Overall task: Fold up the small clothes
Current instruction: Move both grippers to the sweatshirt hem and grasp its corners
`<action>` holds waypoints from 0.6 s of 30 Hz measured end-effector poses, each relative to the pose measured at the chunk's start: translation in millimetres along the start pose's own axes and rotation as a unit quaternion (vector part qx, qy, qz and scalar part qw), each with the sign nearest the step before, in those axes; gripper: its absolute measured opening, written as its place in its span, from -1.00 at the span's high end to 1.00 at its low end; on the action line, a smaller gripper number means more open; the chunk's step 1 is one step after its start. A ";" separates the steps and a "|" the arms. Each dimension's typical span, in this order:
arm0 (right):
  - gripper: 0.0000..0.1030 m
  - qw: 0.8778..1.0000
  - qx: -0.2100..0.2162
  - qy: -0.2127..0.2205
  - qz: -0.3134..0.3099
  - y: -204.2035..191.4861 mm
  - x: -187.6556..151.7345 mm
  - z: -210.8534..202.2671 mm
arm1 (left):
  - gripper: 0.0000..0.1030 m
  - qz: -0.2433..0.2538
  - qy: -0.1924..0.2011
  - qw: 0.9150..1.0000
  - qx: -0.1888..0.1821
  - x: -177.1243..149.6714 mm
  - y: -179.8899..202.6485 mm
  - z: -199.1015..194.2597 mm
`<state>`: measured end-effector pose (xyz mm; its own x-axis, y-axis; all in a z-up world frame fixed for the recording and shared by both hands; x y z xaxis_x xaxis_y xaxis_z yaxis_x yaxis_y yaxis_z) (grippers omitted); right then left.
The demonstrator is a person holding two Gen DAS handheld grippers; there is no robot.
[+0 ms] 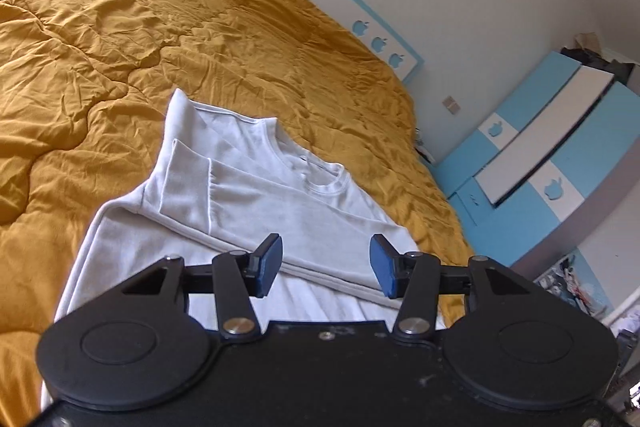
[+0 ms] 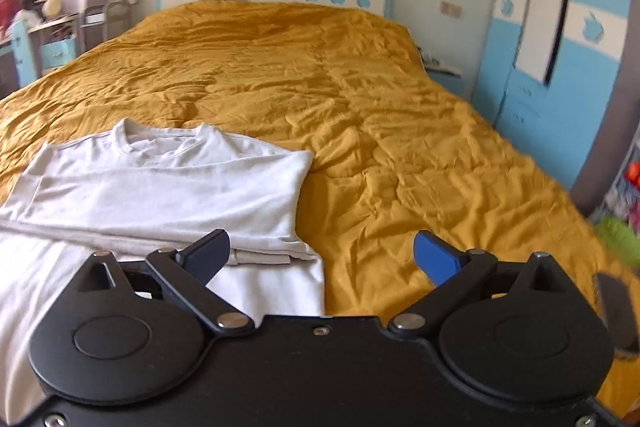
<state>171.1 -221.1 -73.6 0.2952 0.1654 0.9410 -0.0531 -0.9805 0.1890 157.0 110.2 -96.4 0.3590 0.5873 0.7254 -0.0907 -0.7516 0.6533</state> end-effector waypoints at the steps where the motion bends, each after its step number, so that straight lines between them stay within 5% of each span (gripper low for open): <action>1: -0.94 1.000 0.023 0.006 -0.019 1.4 0.8 -17.3 | -0.02 -0.003 -0.003 1.000 -0.021 -2.1 2.4 -17.0; 4: -0.94 0.993 0.106 -0.017 -0.039 2.1 -10.8 -58.1 | -0.11 0.007 -0.002 0.998 -0.061 -9.4 3.2 -64.3; 8: -0.83 0.973 0.225 -0.036 -0.030 2.0 -43.0 -111.2 | -0.15 0.085 -0.041 0.995 -0.040 -33.3 -16.8 -125.5; 15: 0.16 0.965 0.224 -0.125 0.048 20.1 -98.3 -132.5 | -0.17 0.083 -0.095 0.992 0.013 -62.1 -76.9 -178.8; 18: 0.21 0.961 0.217 -0.155 0.067 22.8 -124.0 -131.9 | -0.16 0.082 -0.109 0.989 0.049 -70.5 -102.9 -186.8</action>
<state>7.5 -250.0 -148.9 0.5876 0.0612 0.8068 0.2726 -0.9538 -0.1262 -32.5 202.3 -174.2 0.5397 0.3835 0.7494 -0.0780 -0.8636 0.4981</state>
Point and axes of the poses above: each gripper's, at about its wrist camera, not at the fingertips, and z roughly the way its jaws point, y to its right, x to its top, the point moved 9 cm from there along z, roughly the way its jaws point, and after that the axes turned 13 degrees about y, right-handed, at the moved point
